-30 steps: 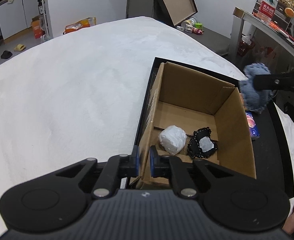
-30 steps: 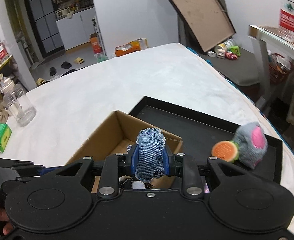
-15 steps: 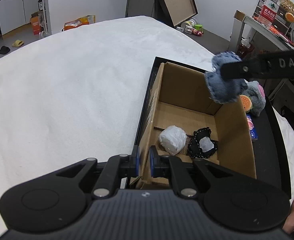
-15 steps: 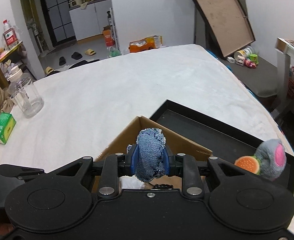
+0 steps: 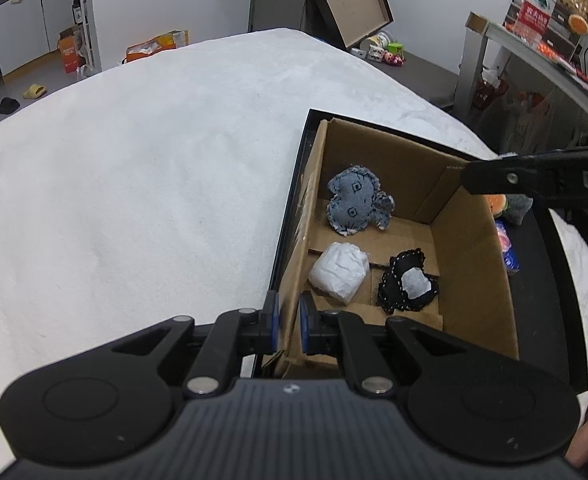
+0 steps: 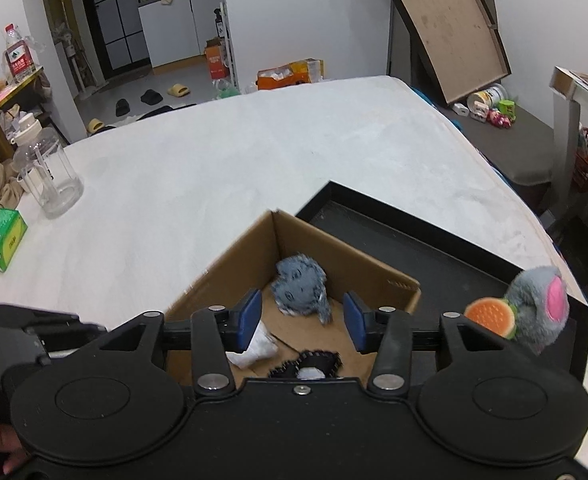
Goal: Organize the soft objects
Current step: 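Carry the denim plush into the box and release it while left holds box, then grasp the blue tissue packet on the tray with the right tool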
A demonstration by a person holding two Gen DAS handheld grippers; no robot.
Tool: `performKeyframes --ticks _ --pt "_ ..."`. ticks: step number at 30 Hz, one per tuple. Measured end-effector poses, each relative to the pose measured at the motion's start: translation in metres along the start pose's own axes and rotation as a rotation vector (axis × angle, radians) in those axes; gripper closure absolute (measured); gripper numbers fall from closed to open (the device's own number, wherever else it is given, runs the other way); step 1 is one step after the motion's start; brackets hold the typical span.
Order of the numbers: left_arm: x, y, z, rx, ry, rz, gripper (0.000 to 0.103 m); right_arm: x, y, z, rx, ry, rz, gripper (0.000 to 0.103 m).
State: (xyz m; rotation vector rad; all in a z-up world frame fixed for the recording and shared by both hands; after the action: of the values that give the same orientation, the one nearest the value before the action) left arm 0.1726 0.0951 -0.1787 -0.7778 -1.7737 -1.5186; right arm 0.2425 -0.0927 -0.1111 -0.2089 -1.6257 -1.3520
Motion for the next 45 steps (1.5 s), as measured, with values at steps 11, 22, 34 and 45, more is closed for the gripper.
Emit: performKeyframes --ticks 11,22,34,45 --pt "0.001 0.002 -0.011 -0.062 0.059 0.021 0.089 0.012 -0.024 -0.039 -0.039 -0.024 0.009 0.050" --pt "-0.001 0.011 -0.021 -0.085 0.109 0.050 0.063 0.008 -0.050 -0.091 -0.161 -0.032 0.008 0.032" --pt "-0.013 0.033 -0.048 -0.155 0.187 0.073 0.049 -0.017 -0.074 -0.129 -0.292 -0.079 0.027 0.021" --pt "-0.034 0.046 -0.066 -0.169 0.239 0.122 0.049 -0.043 -0.084 -0.143 -0.328 -0.094 0.077 0.020"
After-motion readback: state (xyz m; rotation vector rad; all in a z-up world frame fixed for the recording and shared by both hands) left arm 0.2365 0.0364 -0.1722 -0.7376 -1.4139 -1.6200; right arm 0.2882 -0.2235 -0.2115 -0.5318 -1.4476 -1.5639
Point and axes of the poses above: each gripper's, at about its wrist camera, not at the fingertips, and x roughly against the way its jaws point, z to its left, y to its top, the point moved 1 cm from there along -x, roughly the way its jaws point, and after that the axes turned 2 degrees about -x, right-handed, at the moved point
